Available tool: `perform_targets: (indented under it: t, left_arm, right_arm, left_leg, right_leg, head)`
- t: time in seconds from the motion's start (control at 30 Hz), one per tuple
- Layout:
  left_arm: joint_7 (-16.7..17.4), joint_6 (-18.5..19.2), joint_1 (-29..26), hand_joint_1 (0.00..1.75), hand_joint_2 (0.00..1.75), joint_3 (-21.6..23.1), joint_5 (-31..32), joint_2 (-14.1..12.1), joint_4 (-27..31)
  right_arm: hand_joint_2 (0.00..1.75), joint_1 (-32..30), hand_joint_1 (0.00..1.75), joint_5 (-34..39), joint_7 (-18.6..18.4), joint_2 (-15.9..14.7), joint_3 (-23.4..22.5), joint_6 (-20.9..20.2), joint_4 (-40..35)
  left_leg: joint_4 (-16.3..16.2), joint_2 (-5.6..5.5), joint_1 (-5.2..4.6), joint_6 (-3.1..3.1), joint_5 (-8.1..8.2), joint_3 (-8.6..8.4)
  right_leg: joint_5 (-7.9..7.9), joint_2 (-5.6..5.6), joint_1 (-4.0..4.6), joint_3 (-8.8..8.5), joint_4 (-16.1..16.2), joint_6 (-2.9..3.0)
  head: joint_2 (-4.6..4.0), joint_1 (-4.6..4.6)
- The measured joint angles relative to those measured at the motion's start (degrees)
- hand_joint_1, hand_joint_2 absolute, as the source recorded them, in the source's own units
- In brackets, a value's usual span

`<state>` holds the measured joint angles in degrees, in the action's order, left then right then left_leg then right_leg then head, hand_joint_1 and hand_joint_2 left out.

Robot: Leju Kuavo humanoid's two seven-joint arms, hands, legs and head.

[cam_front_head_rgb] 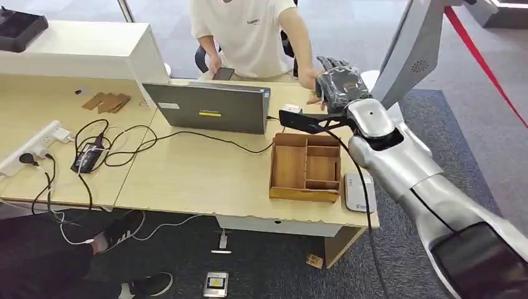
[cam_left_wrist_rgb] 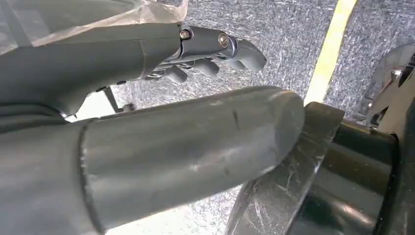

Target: Pass the card to the sensor for recognition and then transmit it.

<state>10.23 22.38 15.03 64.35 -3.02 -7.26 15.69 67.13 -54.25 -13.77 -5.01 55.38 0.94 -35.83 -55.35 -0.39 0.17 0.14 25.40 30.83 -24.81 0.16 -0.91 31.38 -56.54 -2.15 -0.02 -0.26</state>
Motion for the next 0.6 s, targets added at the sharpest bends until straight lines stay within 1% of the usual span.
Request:
perform_targets:
  t: [0.27,0.4,0.6]
  left_arm:
    - [0.0,0.0,0.0,0.00,0.00,0.1,0.2,0.0,0.0]
    - [-0.1,0.0,-0.3,0.00,0.00,0.1,-0.2,0.0,0.0]
    - [-0.1,0.0,-0.6,0.00,0.00,0.1,-0.2,0.0,0.0]
  right_arm:
    - [1.75,0.4,0.00,-0.2,-0.3,0.5,1.5,2.7,3.0]
    - [1.75,0.5,0.00,1.0,0.5,0.7,1.7,5.4,3.1]
    - [1.75,0.6,0.00,1.4,0.5,0.8,1.7,5.7,3.1]
  left_leg:
    - [0.0,0.06,-0.01,0.01,0.02,0.00]
    - [0.0,0.07,-0.01,-0.01,-0.01,-0.04]
    - [0.0,0.06,0.00,0.00,-0.03,-0.09]
  right_leg:
    - [0.00,0.02,0.01,0.05,0.0,0.00]
    - [0.01,0.02,0.01,0.03,0.0,0.01]
    - [0.02,0.02,0.01,-0.03,0.0,0.01]
  head:
    - [0.00,0.00]
    - [0.00,-0.02]
    - [0.00,0.00]
